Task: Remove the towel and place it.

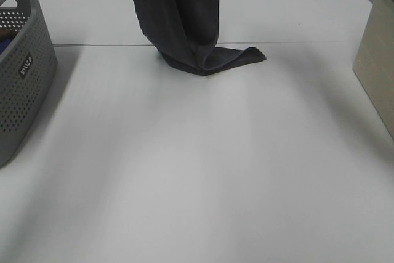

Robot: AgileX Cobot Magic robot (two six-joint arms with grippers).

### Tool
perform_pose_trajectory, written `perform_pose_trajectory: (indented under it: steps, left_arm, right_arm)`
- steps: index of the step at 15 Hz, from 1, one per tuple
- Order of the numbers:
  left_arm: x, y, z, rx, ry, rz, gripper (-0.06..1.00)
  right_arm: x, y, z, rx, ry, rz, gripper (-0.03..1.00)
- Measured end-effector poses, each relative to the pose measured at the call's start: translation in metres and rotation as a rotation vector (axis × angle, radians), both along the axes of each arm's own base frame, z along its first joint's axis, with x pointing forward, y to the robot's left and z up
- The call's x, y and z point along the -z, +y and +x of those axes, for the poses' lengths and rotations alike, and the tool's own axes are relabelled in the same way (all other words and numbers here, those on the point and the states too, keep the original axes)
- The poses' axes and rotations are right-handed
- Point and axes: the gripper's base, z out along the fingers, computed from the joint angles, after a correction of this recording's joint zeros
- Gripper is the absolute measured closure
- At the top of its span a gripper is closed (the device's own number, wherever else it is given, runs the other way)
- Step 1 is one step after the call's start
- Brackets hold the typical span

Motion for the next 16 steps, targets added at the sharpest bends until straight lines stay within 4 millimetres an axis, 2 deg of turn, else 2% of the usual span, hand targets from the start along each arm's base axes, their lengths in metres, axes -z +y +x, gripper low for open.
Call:
perform_pose_trajectory:
  steps: [1, 4, 6, 8, 11, 14, 16]
  left_arm:
    - [0.0, -0.001, -0.001, 0.007, 0.009, -0.013, 0.94]
    - [0.002, -0.003, -0.001, 0.014, 0.028, -0.027, 0.94]
    - [0.004, -0.001, -0.002, 0.024, 0.037, 0.026, 0.94]
    - [0.014, 0.003, -0.006, 0.033, 0.134, 0.14, 0.94]
    - [0.02, 0.006, -0.009, 0.03, 0.204, 0.185, 0.94]
    - [0.018, 0.007, -0.011, 0.028, 0.202, 0.19, 0.94]
    - [0.005, 0.009, -0.019, 0.029, 0.185, 0.165, 0.94]
  right_arm:
    - [0.005, 0.003, -0.003, 0.05, 0.072, 0.099, 0.96]
    - [0.019, 0.027, -0.023, 0.056, 0.319, 0.114, 0.96]
    - [0.009, 0.035, -0.04, 0.013, 0.495, 0.161, 0.96]
    - [-0.038, 0.033, -0.065, -0.028, 0.504, 0.275, 0.96]
    - [-0.1, 0.021, -0.099, -0.059, 0.414, 0.351, 0.96]
    - [-0.125, 0.012, -0.122, -0.061, 0.414, 0.36, 0.96]
    - [-0.134, 0.006, -0.136, -0.058, 0.445, 0.336, 0.96]
